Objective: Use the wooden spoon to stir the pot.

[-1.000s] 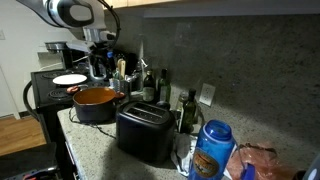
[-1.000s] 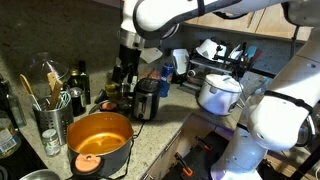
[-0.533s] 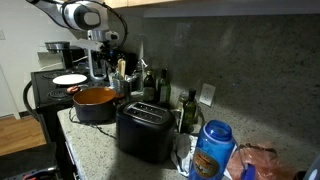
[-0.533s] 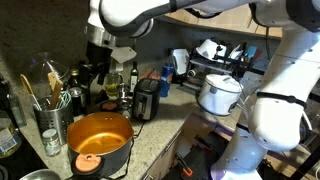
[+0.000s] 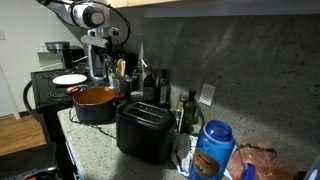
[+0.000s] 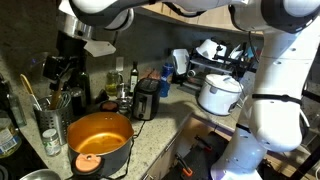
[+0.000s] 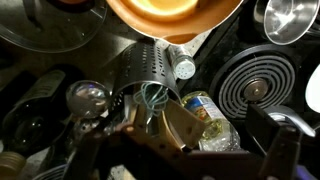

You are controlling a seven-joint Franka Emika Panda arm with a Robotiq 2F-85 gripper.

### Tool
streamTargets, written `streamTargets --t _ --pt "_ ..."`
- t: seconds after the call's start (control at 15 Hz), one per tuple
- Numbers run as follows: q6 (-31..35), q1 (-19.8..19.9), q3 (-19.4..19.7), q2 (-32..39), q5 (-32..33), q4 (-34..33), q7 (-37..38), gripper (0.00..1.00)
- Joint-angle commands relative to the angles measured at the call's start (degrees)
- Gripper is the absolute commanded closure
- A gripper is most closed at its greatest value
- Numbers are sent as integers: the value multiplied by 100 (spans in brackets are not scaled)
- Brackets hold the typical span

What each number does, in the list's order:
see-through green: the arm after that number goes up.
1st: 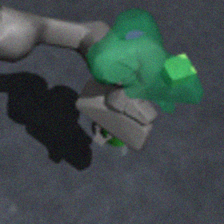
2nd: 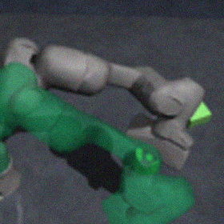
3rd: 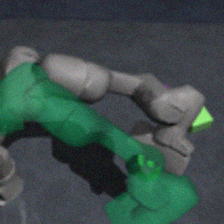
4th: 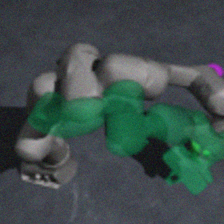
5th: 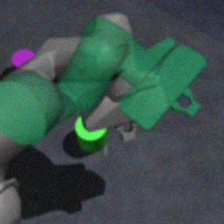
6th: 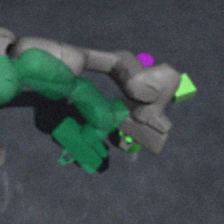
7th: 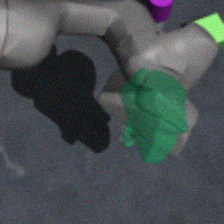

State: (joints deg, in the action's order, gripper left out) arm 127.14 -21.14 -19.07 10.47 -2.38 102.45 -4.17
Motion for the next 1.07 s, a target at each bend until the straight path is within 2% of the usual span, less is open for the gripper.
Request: streamTargets --t 0.0,0.33,0.4,0.6,1.0 --pt "-83 -116 -38 348 178 -517 97 0" --pt "-263 -215 29 478 360 -714 285 2" --pt "-338 -229 46 466 435 -718 382 21" --pt "-471 -242 71 421 606 -713 581 40" --pt "-736 -223 68 440 604 -759 637 87"
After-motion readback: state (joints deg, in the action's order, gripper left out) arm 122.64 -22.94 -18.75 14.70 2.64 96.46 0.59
